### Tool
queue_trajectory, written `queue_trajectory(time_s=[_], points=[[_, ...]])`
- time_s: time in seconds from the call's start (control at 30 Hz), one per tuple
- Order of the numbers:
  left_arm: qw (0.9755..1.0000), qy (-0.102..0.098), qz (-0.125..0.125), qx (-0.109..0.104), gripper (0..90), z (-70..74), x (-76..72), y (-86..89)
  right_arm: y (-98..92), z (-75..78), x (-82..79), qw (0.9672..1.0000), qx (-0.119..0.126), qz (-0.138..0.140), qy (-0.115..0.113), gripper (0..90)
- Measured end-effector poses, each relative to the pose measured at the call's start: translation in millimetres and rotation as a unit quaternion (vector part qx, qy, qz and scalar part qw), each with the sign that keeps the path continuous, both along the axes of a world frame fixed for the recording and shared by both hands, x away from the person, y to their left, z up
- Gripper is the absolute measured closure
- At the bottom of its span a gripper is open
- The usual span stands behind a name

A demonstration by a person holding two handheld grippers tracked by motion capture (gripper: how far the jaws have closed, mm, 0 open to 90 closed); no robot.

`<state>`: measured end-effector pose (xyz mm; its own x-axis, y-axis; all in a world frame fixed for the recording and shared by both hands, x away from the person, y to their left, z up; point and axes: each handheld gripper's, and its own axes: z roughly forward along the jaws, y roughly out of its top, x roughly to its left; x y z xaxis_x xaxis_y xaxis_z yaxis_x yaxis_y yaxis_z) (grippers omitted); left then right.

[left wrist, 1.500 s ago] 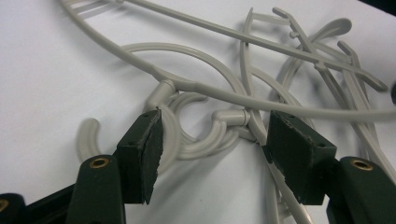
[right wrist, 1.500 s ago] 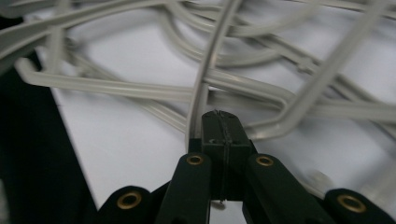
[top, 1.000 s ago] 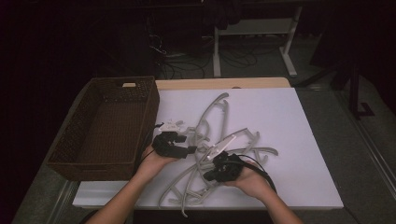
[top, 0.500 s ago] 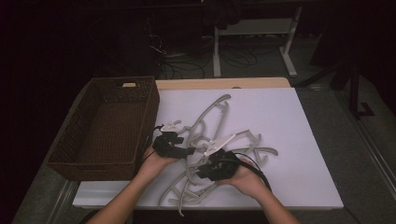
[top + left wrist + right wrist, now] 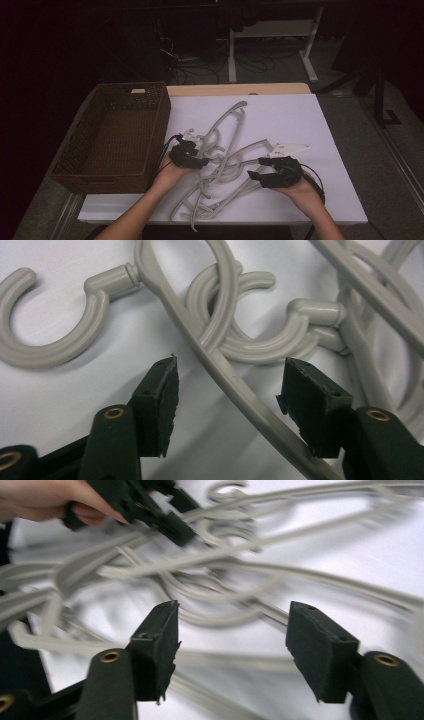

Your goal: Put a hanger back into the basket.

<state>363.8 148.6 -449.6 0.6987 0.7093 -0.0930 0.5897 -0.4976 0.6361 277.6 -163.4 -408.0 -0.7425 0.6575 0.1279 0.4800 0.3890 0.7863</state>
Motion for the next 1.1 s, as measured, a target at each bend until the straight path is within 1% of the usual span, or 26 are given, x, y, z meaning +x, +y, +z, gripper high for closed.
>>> queue_trajectory(time_s=[0.03, 0.07, 0.1, 0.2, 0.3, 0.4, 0.5, 0.53, 0.67, 0.8, 0.87, 1.1], points=[[1.0, 0.002, -0.001, 0.001, 42.1, -0.4, 1.1, -0.3, -5.4, -1.4, -1.9, 1.0, -0.002, -0.008, -0.003, 36.1], [1.0, 0.002, -0.001, 0.001, 44.7, -0.4, 1.1, -0.3, -5.4, -1.4, -1.9, 1.0, -0.002, -0.008, -0.003, 36.1], [0.9999, -0.003, -0.003, 0.009, 47.9, -0.6, 1.2, -1.5, -23.5, -5.0, -8.0, 0.9994, 0.003, -0.033, -0.009, 33.2], [0.9998, -0.007, -0.002, 0.019, 53.9, 0.0, 2.1, -0.6, -32.0, -7.3, -10.0, 0.9988, 0.008, -0.047, -0.011, 32.2], [0.9999, 0.0, 0.003, 0.012, 56.0, 0.4, 4.1, 1.1, -35.6, -6.9, -9.2, 0.998, 0.013, -0.059, -0.019, 32.2], [0.9998, -0.005, 0.013, 0.016, 59.6, 0.7, 5.0, 2.4, -35.5, -5.9, -8.9, 0.9977, 0.018, -0.06, -0.024, 31.8], [0.9997, -0.008, 0.018, 0.016, 68.4, 1.0, 6.0, 4.3, -34.3, -6.5, -8.4, 0.9978, 0.015, -0.059, -0.026, 31.7], [0.9996, -0.011, 0.026, 0.009, 71.0, 2.2, 7.3, 7.0, -33.6, -6.5, -8.1, 0.9979, 0.013, -0.058, -0.027, 31.3], [0.9992, -0.02, 0.035, 0.002, 77.9, 3.6, 8.7, 9.3, -34.0, -5.0, -7.8, 0.9976, 0.015, -0.06, -0.031, 31.1], [0.999, -0.02, 0.039, 0.003, 80.7, 4.0, 10.2, 11.4, -35.0, -5.0, -7.6, 0.9975, 0.015, -0.061, -0.032, 30.9], [0.9991, -0.019, 0.038, 0.001, 81.5, 5.0, 10.9, 12.7, -35.2, -5.1, -7.3, 0.9975, 0.015, -0.061, -0.032, 30.7], [0.9988, -0.028, 0.039, -0.005, 82.0, 10.9, 9.3, 13.4, -35.5, -5.0, -6.9, 0.9974, 0.015, -0.062, -0.032, 30.3]])
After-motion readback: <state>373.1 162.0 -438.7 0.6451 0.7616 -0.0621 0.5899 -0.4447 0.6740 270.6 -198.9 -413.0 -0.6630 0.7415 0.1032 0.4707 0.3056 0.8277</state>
